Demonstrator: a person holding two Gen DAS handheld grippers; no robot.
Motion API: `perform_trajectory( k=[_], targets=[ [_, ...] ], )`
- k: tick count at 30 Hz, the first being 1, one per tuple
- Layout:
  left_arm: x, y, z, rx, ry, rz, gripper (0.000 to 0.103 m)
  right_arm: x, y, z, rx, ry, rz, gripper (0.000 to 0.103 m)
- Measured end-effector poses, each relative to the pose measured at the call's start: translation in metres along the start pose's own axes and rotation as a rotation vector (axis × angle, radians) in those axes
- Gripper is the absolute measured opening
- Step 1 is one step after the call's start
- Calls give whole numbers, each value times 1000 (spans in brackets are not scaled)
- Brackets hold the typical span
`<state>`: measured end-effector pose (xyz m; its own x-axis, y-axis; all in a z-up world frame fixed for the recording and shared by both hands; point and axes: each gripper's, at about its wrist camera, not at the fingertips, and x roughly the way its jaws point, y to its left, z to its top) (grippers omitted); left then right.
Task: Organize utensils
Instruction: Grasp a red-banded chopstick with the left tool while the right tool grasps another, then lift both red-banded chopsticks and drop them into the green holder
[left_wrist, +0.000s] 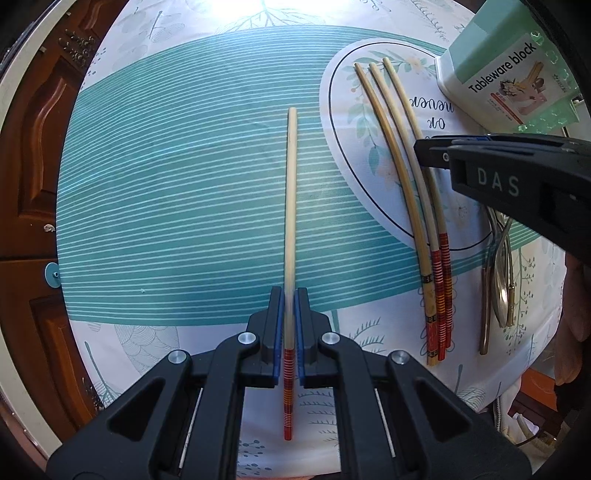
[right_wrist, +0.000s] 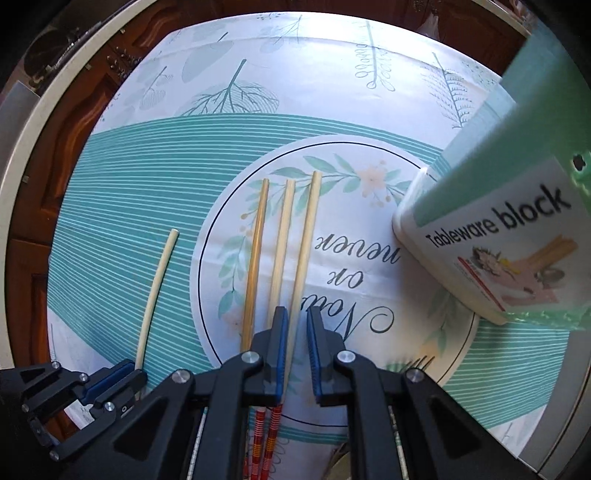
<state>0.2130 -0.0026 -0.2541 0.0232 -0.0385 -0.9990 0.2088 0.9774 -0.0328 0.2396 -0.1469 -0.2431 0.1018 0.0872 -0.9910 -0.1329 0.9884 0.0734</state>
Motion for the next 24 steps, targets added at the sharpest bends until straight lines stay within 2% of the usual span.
perform_trajectory(
  k=[11, 14, 18, 20, 24],
  targets=[
    [1, -8, -1, -3, -1, 20, 4, 3, 17, 5, -41, 10, -52, 12],
    [-1, -7, -3, -11, -15, 7, 3, 3, 20, 1, -37, 15, -35, 6],
    [-5, -2, -12, -38, -36, -52, 3, 3, -2, -2, 4, 44, 54, 5],
    [-14, -1, -18, -45, -76, -89, 3, -2, -15, -10, 47, 36, 117, 5],
    [-51, -10, -31, -24, -215, -148, 3, -19, -36, -30, 96, -18, 232, 5]
  ],
)
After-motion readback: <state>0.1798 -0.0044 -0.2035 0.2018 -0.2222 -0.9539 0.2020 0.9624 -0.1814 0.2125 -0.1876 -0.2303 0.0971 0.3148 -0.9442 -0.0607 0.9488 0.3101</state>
